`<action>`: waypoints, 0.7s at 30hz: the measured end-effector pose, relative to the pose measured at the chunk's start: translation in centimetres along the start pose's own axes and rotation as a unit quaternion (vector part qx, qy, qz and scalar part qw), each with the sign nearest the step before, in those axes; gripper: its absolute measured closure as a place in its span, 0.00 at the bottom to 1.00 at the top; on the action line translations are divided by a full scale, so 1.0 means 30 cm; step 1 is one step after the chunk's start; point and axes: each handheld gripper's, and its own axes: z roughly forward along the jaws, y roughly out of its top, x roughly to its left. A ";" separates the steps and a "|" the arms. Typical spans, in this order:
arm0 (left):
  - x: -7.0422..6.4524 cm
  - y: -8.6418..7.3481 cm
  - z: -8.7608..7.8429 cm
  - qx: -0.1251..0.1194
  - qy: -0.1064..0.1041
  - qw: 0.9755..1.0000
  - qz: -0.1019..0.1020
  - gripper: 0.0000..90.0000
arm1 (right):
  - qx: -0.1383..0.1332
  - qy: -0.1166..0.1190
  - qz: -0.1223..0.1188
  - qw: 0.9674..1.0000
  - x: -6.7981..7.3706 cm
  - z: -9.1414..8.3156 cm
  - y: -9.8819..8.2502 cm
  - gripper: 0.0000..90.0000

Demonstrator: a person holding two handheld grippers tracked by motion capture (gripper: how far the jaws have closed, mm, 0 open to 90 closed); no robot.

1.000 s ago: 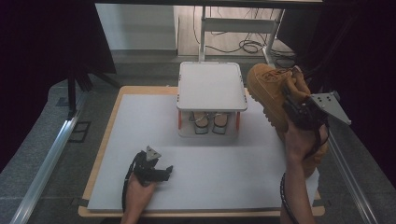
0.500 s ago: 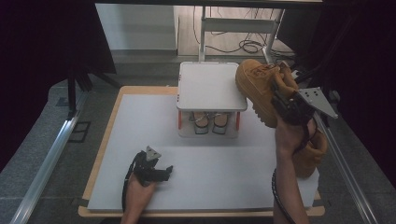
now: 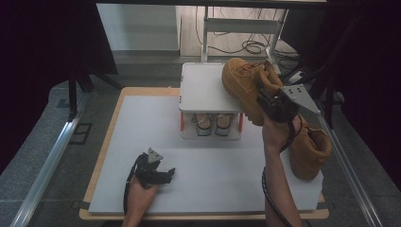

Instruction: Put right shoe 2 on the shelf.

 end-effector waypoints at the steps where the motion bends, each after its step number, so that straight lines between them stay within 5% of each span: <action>1: 0.000 0.000 0.000 0.000 0.000 1.000 0.000 0.14 | 0.000 0.003 -0.001 1.000 0.009 0.005 -0.001 0.59; 21: -0.001 0.000 0.000 -0.001 0.000 1.000 0.001 0.14 | -0.003 0.038 0.004 0.999 0.169 0.113 -0.031 0.59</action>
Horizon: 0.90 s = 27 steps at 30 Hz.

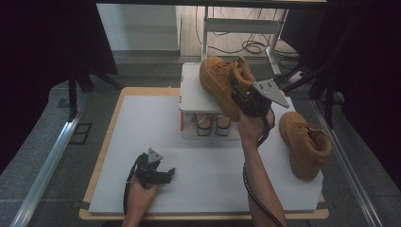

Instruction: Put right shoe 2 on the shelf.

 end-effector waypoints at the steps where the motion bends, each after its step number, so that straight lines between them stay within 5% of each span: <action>1: 0.000 0.000 0.000 -0.001 0.000 1.000 0.000 0.14 | 0.001 0.002 -0.001 1.000 0.016 0.015 -0.005 0.59; 27: 0.000 0.000 0.000 -0.001 -0.001 1.000 0.000 0.14 | 0.017 0.016 -0.003 1.000 0.148 0.190 -0.054 0.58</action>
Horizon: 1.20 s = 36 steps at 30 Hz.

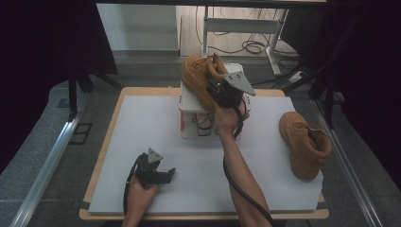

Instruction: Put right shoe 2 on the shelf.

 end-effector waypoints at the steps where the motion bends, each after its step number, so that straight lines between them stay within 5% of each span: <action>1: 0.000 0.000 0.000 0.000 0.000 1.000 0.000 0.14 | 0.000 0.000 0.000 1.000 0.000 0.000 0.000 0.58; 5: 0.000 0.000 0.000 0.000 0.000 1.000 0.000 0.14 | 0.008 0.003 0.001 1.000 0.003 0.018 -0.003 0.54; 12: -0.001 0.000 0.000 0.000 0.001 1.000 0.001 0.14 | 0.024 0.015 0.025 0.999 -0.028 0.012 -0.016 0.33; 16: -0.001 0.000 0.000 0.000 0.001 1.000 0.001 0.14 | 0.036 0.027 0.008 0.999 -0.031 0.019 -0.009 0.22; 36: -0.001 0.000 -0.001 0.001 0.001 1.000 0.001 0.14 | 0.061 0.065 -0.013 0.996 -0.062 -0.007 -0.015 0.06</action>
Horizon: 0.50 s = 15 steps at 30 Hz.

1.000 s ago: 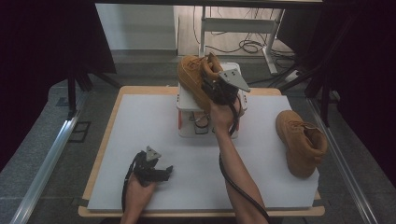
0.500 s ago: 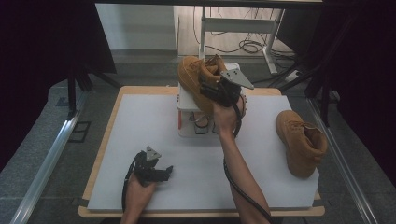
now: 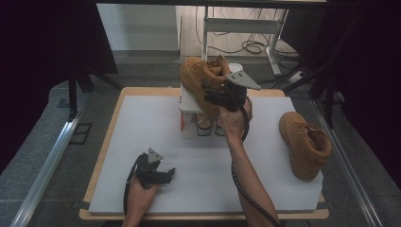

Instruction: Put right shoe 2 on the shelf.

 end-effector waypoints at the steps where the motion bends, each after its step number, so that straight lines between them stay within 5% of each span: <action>1: 0.000 0.000 0.000 0.000 0.000 1.000 0.000 0.14 | 0.000 0.000 0.000 1.000 0.000 0.000 0.000 0.06; 4: 0.000 0.000 0.000 0.001 0.000 1.000 0.000 0.14 | -0.004 0.005 -0.012 1.000 -0.003 -0.013 -0.011 0.03; 15: 0.000 0.000 0.000 0.001 0.000 1.000 0.000 0.14 | 0.014 0.043 0.002 0.999 -0.024 -0.065 -0.041 0.02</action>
